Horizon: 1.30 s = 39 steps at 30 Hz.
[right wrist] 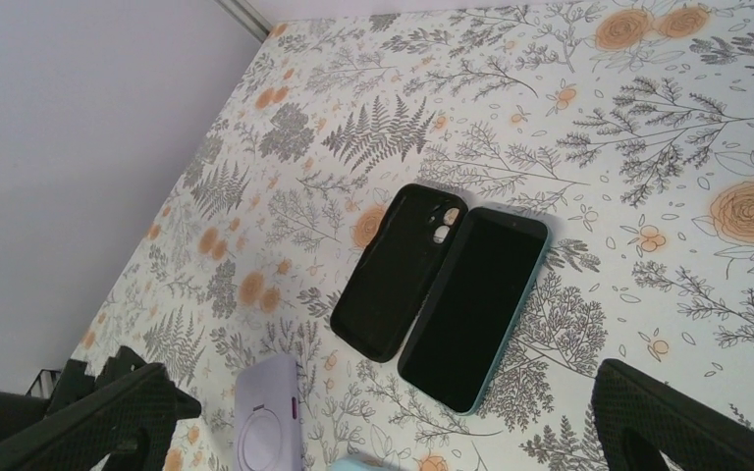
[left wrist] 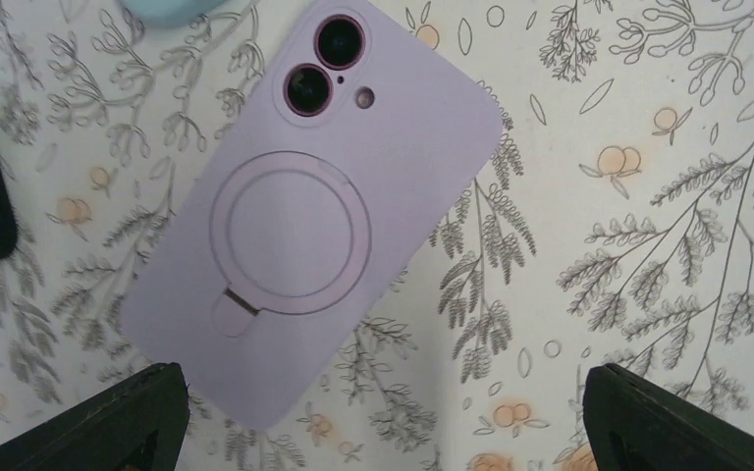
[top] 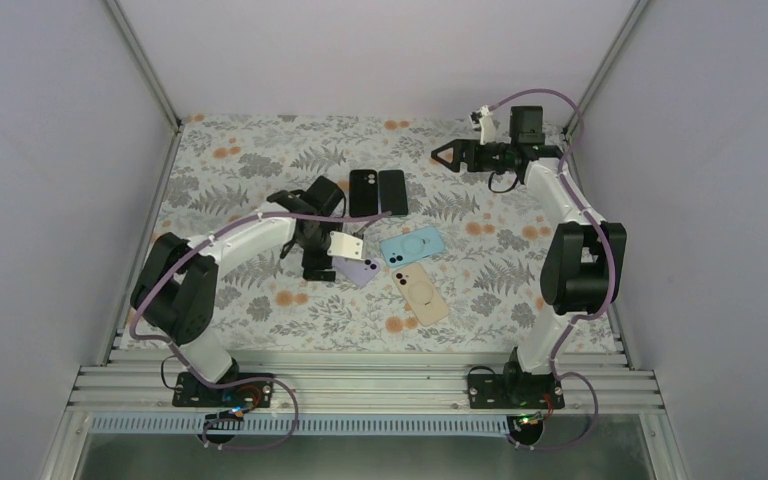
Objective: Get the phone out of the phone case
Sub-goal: Pick up the phone at the center of the board.
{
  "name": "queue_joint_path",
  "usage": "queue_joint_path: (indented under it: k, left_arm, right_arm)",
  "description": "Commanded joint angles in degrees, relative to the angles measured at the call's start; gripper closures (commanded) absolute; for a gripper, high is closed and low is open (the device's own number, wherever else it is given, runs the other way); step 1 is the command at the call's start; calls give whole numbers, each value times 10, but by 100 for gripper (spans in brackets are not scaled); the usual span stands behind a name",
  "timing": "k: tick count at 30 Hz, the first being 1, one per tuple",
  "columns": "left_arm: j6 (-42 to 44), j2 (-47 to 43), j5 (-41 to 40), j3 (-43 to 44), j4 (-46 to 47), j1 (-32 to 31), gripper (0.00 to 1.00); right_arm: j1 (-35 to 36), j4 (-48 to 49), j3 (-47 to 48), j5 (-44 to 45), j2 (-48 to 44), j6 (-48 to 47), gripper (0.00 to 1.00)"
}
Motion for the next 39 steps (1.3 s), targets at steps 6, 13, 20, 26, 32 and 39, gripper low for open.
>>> queue_joint_path:
  k: [6,13,20,26,32,39]
  left_arm:
    - [219,110,101,171,-99,53,0]
    - [247,221,100,286,-160,60,0]
    - [255,301,104,370,-229,65,0]
    - [255,320,88,342,-250,69,0]
    - [246,313,93,314,-251,78,0]
    - [220,230,124,208,-203,78,0]
  right_arm:
    - [-6,17,-24,-4,-13,-17,1]
    - [-7,21,-32,-1,-22,-18,1]
    - [-6,24,-37,-3,-31,-18,1]
    - [-7,29,-45,-6,-37,-18,1]
    - [-7,31,-49,-9,-43,-17,1]
    - [-7,33,-49,-14,-43,-15,1]
